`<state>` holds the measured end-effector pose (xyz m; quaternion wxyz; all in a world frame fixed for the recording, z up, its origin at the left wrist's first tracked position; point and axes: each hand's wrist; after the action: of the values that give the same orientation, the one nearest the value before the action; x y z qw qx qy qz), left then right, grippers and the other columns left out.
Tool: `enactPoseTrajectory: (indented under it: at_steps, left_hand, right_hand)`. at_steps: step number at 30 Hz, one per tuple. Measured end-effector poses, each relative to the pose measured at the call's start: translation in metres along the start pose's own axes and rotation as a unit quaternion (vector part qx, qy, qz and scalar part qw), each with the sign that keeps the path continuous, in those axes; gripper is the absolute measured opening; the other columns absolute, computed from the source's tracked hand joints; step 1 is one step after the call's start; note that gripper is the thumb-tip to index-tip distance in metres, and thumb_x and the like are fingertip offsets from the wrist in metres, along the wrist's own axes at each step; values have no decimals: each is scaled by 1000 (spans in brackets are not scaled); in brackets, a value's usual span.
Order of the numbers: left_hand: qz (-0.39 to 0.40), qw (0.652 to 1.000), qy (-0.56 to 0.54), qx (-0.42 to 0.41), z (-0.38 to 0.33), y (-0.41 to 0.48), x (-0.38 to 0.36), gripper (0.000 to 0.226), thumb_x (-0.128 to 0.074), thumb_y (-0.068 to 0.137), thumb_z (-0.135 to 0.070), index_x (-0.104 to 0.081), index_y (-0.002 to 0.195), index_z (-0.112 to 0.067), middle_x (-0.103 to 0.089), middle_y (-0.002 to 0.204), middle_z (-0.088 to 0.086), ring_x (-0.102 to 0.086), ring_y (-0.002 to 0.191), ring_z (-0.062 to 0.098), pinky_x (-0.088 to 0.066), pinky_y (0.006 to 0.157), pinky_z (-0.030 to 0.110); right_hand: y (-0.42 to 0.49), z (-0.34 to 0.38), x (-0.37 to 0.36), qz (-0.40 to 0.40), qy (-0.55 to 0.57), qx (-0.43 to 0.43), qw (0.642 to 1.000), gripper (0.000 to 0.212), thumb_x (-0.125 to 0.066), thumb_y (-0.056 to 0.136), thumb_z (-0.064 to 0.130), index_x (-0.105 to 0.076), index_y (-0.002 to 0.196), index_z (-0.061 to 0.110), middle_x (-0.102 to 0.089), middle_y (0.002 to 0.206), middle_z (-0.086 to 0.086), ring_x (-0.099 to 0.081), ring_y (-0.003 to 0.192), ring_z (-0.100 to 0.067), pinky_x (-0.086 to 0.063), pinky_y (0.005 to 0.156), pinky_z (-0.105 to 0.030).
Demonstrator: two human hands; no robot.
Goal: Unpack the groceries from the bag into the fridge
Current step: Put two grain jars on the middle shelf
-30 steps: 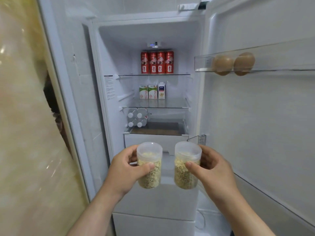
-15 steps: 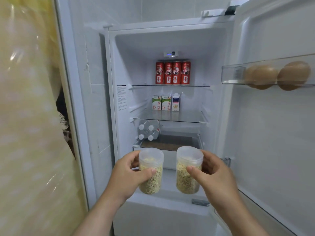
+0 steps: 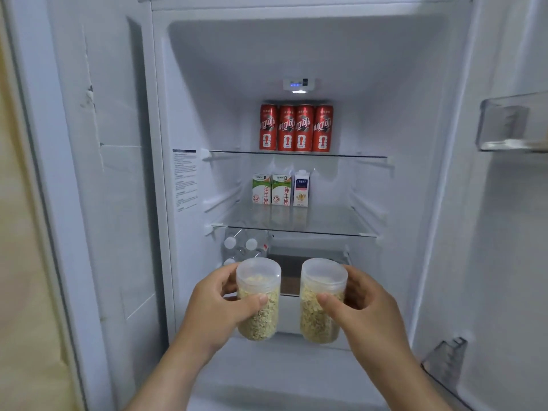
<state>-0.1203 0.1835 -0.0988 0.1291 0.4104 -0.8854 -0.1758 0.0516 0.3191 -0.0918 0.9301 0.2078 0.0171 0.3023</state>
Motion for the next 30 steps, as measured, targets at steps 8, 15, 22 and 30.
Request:
enactPoseTrajectory:
  at_steps: [8,15,22,30]
  left_hand:
    - [40,999,-20,-24,9,88,-5,52,-81,49,-32,-71,100,-27,-75,94,-9,-69,88,8,-55,67,22]
    - [45,995,-43,-76,-8,164,-19,37,-85,69,-17,-70,99,-33,-75,97,-13,-69,92,5,-54,76,29]
    - [42,996,-32,-65,-25,211,-39,35,-78,79,-24,-66,111,-32,-71,105,-13,-66,99,9,-56,83,34]
    - [79,996,21,-44,-16,256,-62,40,-82,73,-28,-69,111,-25,-73,101,-9,-67,97,11,-58,86,42]
  right_hand:
    - [66,-9,-28,-81,17,2,997,35,-78,78,6,-69,98,34,-74,93,19,-70,87,1,-54,70,-20]
    - [122,12,-32,-151,4,38,988,32,-77,80,9,-70,95,37,-74,94,21,-69,89,1,-54,73,-22]
    - [162,23,-29,-191,-46,26,980,33,-76,83,29,-66,113,38,-70,107,20,-64,101,-3,-58,85,-31]
    - [204,8,-19,-205,-66,28,976,57,-70,90,25,-44,139,38,-54,135,7,-57,118,-16,-56,89,-32]
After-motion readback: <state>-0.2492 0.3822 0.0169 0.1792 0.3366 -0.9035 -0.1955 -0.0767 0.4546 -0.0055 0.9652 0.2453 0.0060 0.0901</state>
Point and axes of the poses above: each hand's wrist, its own y-axis towards the middle knuckle, its own x-axis out of the back of the hand, z = x × y
